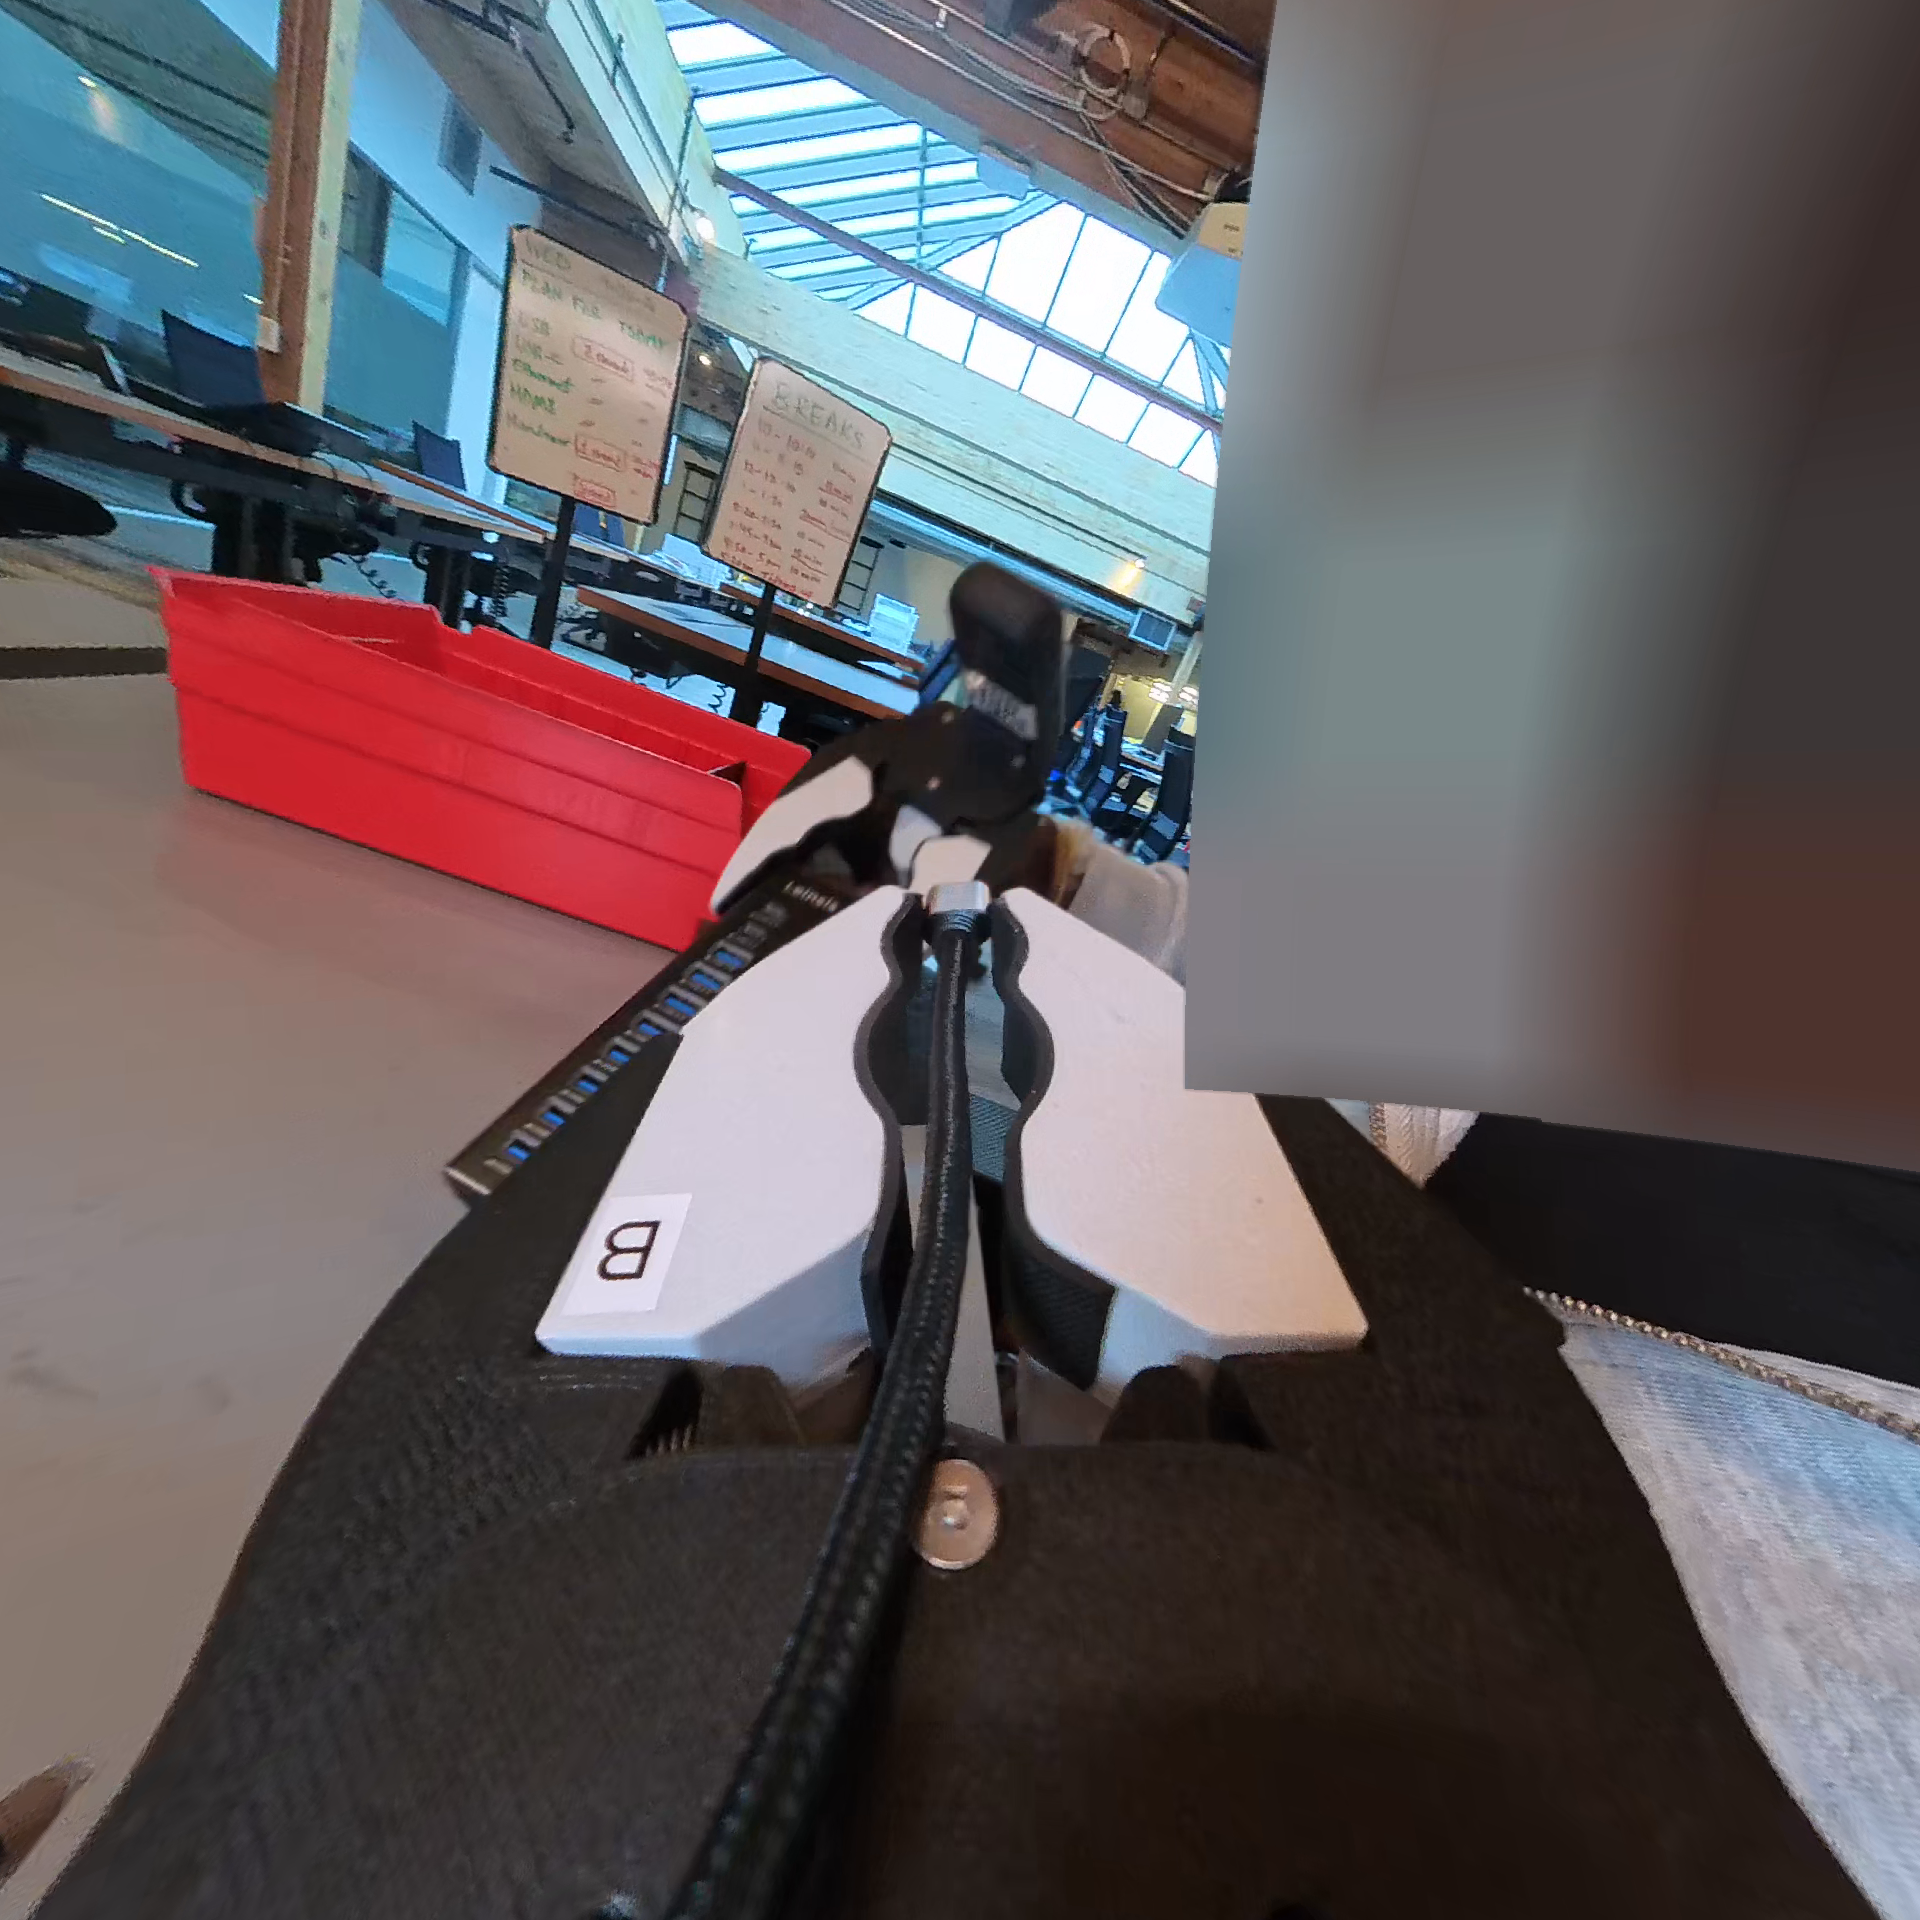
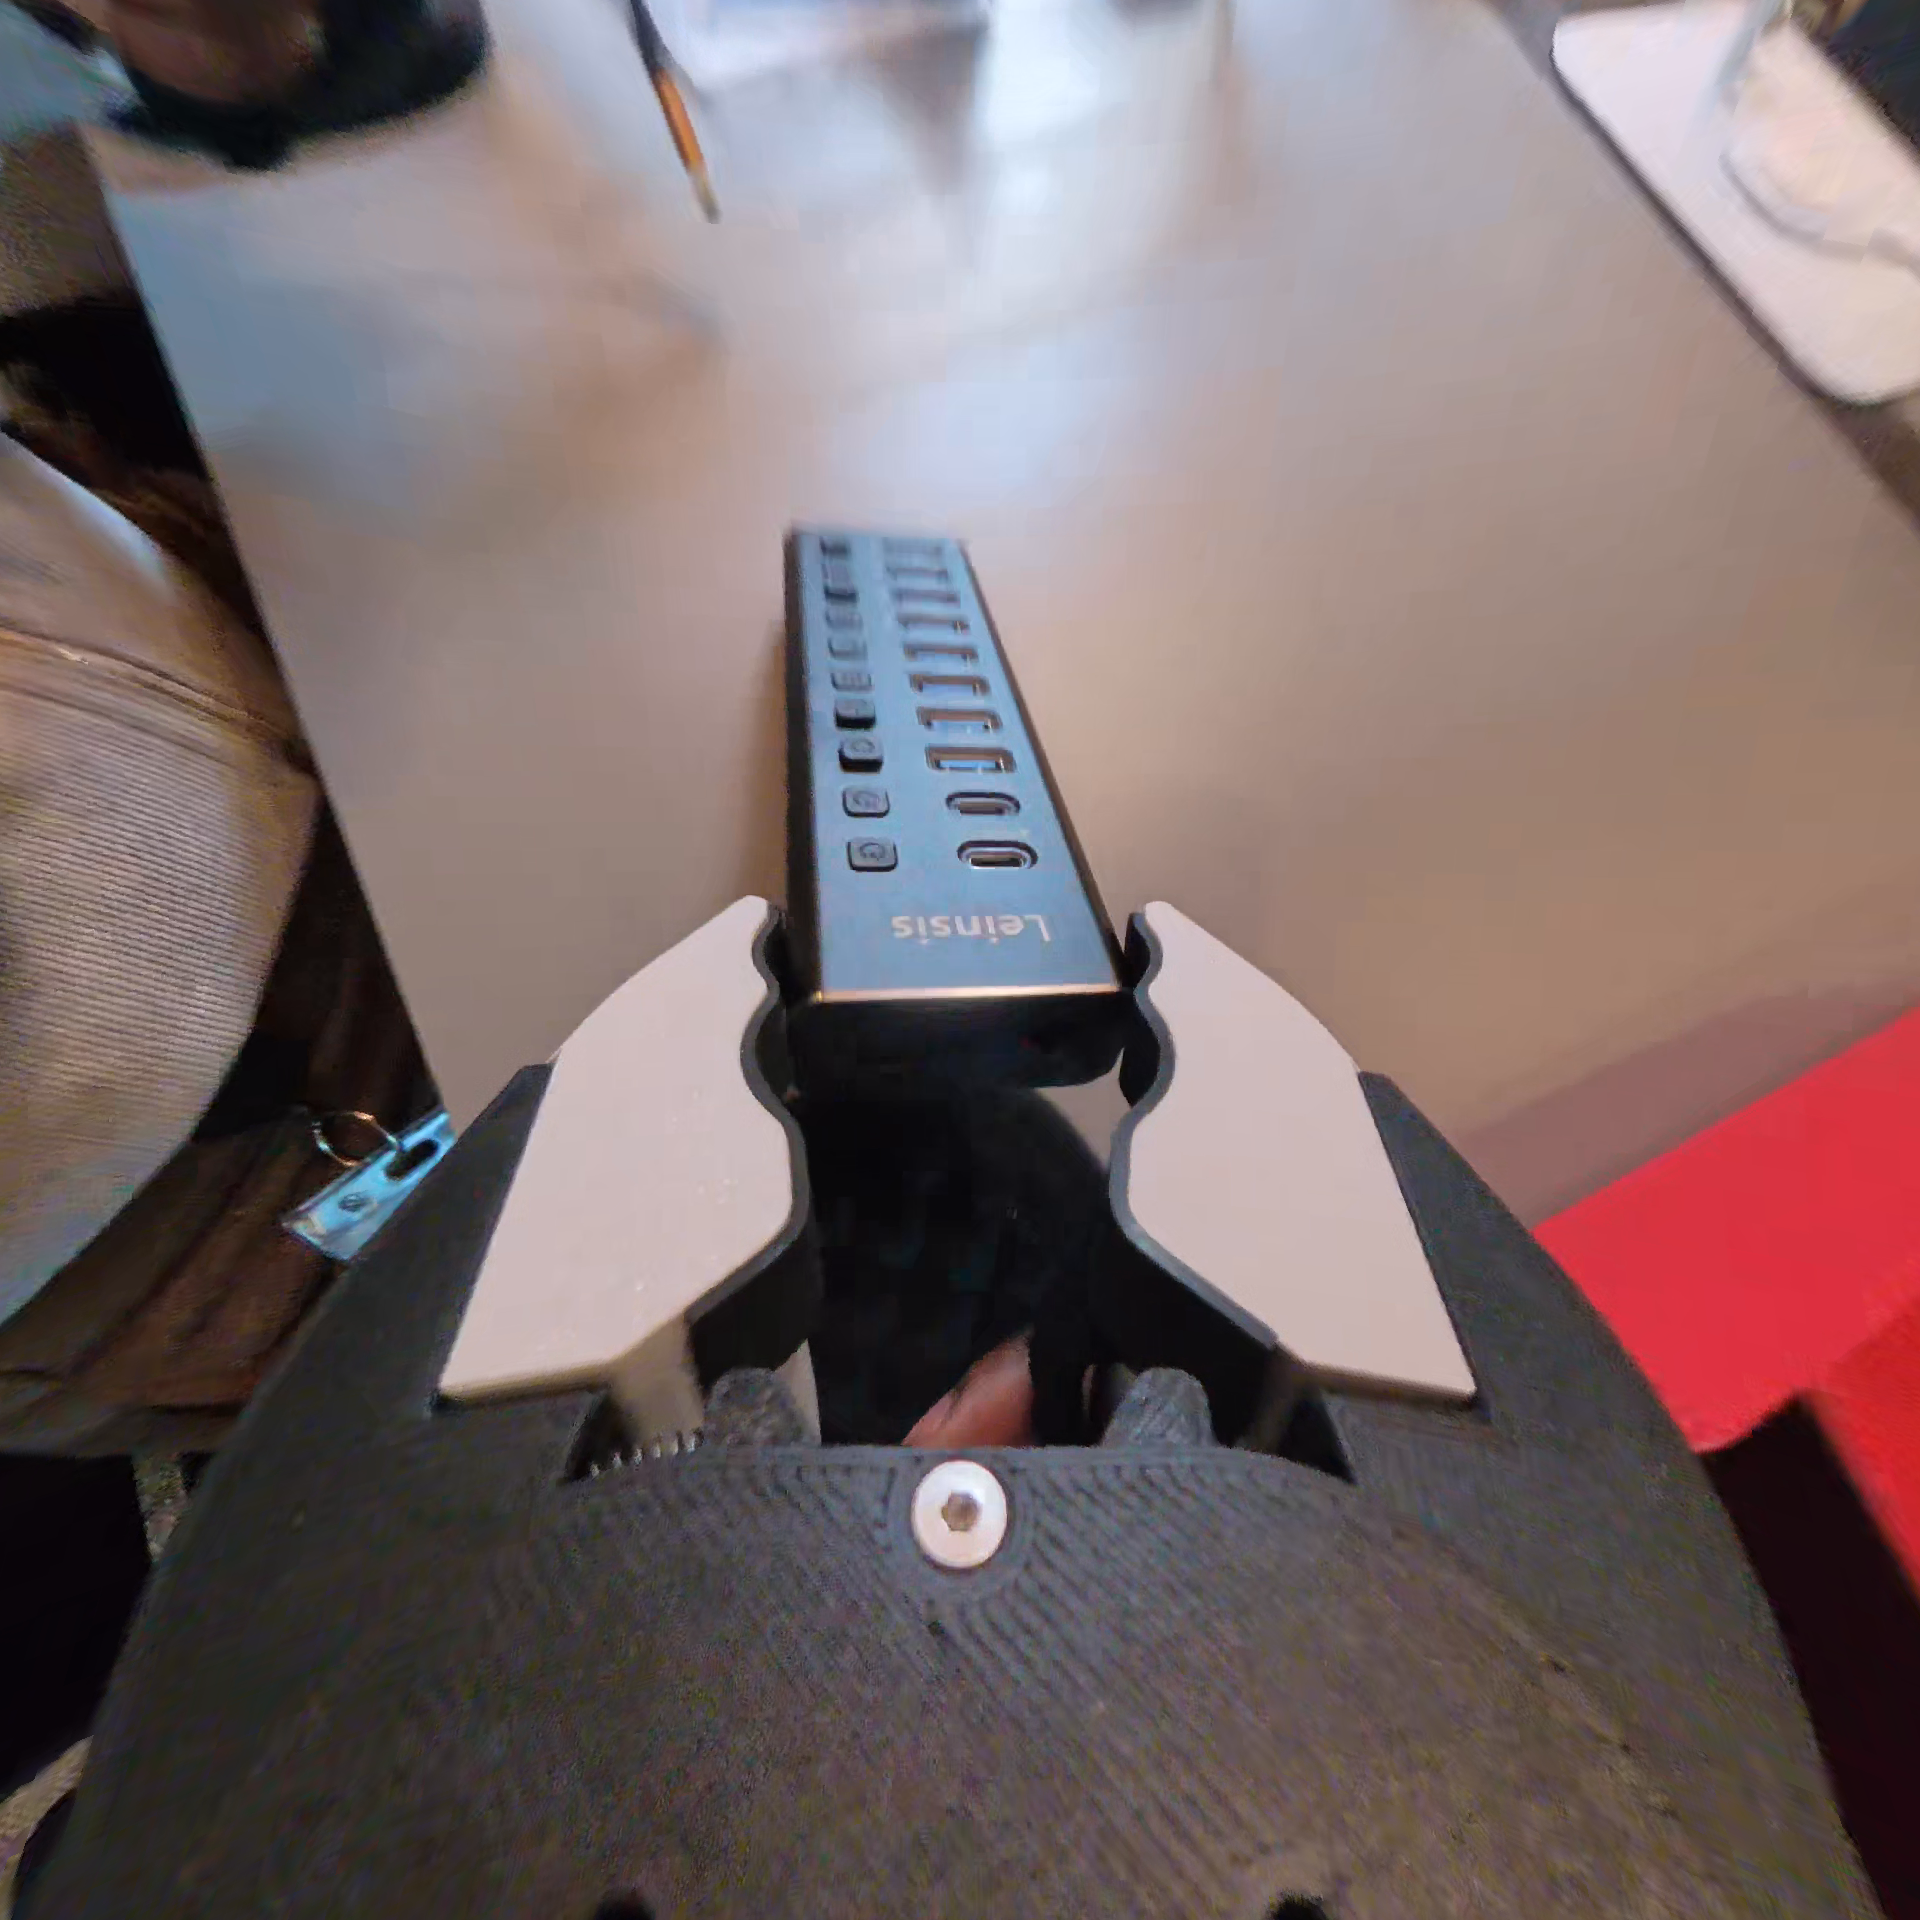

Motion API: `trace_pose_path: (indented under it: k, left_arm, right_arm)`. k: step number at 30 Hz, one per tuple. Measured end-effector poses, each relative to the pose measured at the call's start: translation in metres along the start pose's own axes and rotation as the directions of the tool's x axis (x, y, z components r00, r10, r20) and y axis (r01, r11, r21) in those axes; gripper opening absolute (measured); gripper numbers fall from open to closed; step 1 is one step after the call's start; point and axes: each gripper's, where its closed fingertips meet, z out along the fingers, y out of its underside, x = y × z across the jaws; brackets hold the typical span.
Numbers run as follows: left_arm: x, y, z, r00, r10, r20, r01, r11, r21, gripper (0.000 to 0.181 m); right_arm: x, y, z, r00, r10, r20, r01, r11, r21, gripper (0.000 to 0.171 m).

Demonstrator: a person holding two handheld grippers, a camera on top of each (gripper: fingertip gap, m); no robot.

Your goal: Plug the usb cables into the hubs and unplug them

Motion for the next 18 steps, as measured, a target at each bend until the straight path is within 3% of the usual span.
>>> trace_pose_path:
  k: [5,11,18]
  left_arm:
    - [-0.004,-0.004,-0.008,0.998,0.040,0.040,-0.040,0.999,0.006,0.013]
    - [-0.005,-0.009,-0.015,0.994,0.082,0.067,-0.083,0.997,0.009,0.013]
    - [-0.004,-0.011,-0.030,0.994,0.095,0.061,-0.096,0.995,0.020,0.013]
  right_arm:
    - [-0.001,-0.047,-0.009,0.984,-0.167,0.068,0.174,0.976,-0.133,0.062]
    - [-0.005,-0.084,0.003,0.919,-0.327,0.218,0.385,0.860,-0.335,0.062]
    - [-0.019,-0.119,0.033,0.887,-0.345,0.306,0.452,0.782,-0.429,0.063]
